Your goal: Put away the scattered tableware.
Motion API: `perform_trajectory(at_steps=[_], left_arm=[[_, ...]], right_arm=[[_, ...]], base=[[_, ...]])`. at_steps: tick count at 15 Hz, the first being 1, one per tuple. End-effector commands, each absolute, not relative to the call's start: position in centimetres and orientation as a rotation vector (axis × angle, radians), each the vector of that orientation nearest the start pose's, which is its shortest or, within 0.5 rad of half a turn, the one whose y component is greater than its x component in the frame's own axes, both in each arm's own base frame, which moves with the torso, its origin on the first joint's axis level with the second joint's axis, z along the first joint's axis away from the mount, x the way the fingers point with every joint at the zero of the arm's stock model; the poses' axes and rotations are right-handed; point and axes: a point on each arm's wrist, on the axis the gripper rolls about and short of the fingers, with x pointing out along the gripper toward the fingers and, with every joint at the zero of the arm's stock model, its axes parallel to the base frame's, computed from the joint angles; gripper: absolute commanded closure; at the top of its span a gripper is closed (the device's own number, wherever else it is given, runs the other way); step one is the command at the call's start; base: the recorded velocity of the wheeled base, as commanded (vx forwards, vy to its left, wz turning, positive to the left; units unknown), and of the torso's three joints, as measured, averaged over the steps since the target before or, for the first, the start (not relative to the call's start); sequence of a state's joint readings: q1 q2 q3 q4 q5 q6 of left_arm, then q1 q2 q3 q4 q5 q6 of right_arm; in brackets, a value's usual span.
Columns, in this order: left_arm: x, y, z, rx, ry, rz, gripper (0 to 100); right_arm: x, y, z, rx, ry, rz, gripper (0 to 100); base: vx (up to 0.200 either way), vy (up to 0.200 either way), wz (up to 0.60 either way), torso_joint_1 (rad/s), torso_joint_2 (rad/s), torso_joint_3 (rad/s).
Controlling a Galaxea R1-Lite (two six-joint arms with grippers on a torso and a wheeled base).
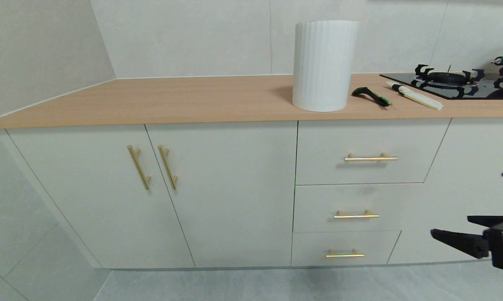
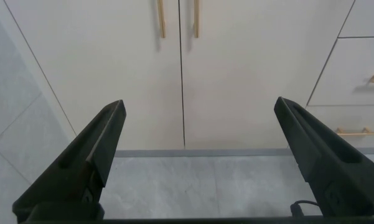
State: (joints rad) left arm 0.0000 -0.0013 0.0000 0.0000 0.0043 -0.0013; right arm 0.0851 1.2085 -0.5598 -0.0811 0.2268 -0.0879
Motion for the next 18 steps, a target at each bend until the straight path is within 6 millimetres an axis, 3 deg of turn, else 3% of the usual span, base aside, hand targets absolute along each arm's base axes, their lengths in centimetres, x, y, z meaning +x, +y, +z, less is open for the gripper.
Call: perform_trajectory(at_steps=[1,2,4,11,18], left_arm=[[-2.3,0.0,7.5,-0.002,0.000,0.003,0],[-2.3,0.0,7.5,-0.002,0.000,0.003,0],[-2.3,0.0,7.5,0.000,0.000,0.005,0],[-2.3,0.0,7.5,-0.002,0.000,0.005,0],[-2.3,0.0,7.5,-0.002,0.000,0.005,0]], right_arm=[[24.3,2.5,15.1,-0.020,0.732,0.328,0],[24.9,2.5,14.6,-0.013,0.752,0.324,0],[28.3,2.9,11.3,-0.005,0.796,0.286,0],[33.7,4.8,2.3,0.003,0.735,0.181,0],[36.7,6.2,-2.5,-0.001,0.537,0.068,0]], base=[[0.000,0.000,0.00,0.000,0.00,0.000],[0.000,0.000,0.00,0.000,0.00,0.000],[0.000,0.000,0.00,0.000,0.00,0.000],[0.000,0.000,0.00,0.000,0.00,0.000],[0.000,0.000,0.00,0.000,0.00,0.000]])
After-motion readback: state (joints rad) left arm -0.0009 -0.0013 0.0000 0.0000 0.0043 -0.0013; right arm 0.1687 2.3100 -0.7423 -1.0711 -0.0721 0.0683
